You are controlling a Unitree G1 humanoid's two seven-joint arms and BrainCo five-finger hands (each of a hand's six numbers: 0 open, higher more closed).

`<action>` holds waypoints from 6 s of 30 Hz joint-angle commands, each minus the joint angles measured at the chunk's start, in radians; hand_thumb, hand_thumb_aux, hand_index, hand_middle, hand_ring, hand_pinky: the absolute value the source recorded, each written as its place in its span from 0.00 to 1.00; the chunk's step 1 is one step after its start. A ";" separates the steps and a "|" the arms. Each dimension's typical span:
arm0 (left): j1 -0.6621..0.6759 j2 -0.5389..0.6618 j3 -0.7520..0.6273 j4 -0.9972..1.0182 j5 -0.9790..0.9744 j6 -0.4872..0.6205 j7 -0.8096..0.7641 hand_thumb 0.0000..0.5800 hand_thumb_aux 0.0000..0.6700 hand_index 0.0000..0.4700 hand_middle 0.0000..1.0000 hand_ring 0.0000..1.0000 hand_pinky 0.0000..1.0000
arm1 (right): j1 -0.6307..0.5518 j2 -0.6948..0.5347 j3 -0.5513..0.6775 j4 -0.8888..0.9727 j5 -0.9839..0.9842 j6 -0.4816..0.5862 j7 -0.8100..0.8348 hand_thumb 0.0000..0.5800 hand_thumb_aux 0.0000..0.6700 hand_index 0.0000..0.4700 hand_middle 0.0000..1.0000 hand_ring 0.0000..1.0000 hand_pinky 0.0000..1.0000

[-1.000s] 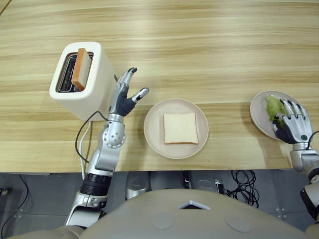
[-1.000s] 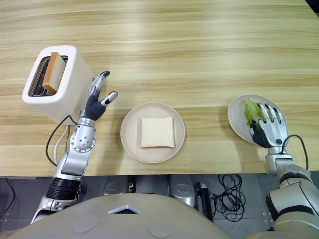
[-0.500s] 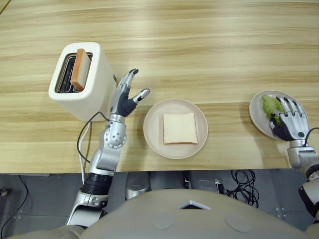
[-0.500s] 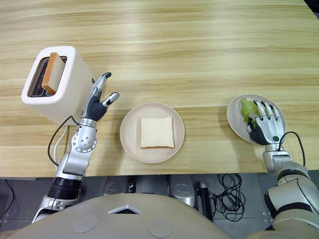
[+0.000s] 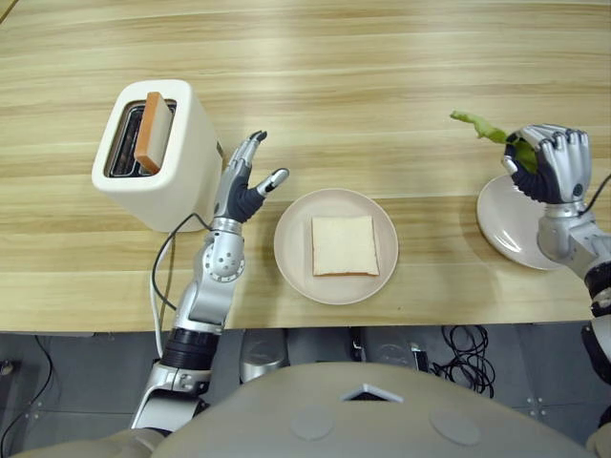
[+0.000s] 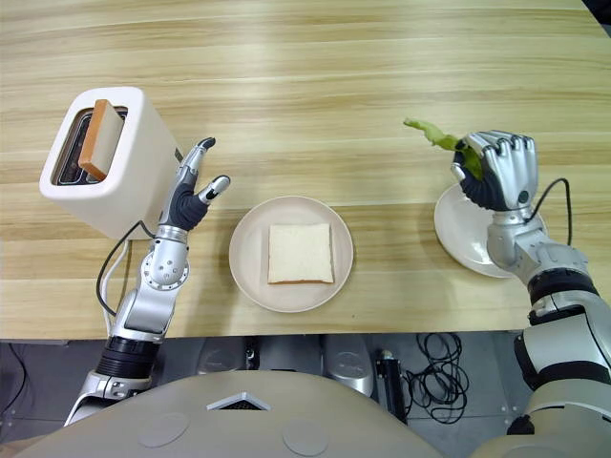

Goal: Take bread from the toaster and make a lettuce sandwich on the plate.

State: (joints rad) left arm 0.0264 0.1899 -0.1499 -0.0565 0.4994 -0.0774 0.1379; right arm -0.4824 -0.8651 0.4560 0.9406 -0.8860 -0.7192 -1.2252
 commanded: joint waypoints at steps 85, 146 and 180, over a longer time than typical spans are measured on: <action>-0.062 0.039 0.112 0.057 -0.058 -0.041 0.035 0.00 0.00 0.00 0.00 0.00 0.00 | 0.144 0.229 0.077 -0.562 -0.216 -0.037 0.744 0.00 0.00 0.00 0.00 0.00 0.00; -0.070 0.042 0.111 0.086 -0.065 -0.054 0.020 0.00 0.00 0.00 0.00 0.00 0.00 | 0.175 0.193 0.144 -0.567 -0.186 -0.047 0.679 1.00 1.00 0.98 0.00 0.00 0.00; -0.084 0.042 0.106 0.116 -0.061 -0.062 0.028 0.00 0.00 0.00 0.00 0.00 0.00 | 0.279 0.157 0.064 -0.685 -0.084 -0.097 0.839 0.00 0.00 0.00 0.00 0.00 0.00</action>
State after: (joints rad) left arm -0.0576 0.2236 -0.0408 0.0397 0.4398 -0.1399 0.1683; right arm -0.1949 -0.7107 0.5378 0.2801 -0.9926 -0.8142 -0.4075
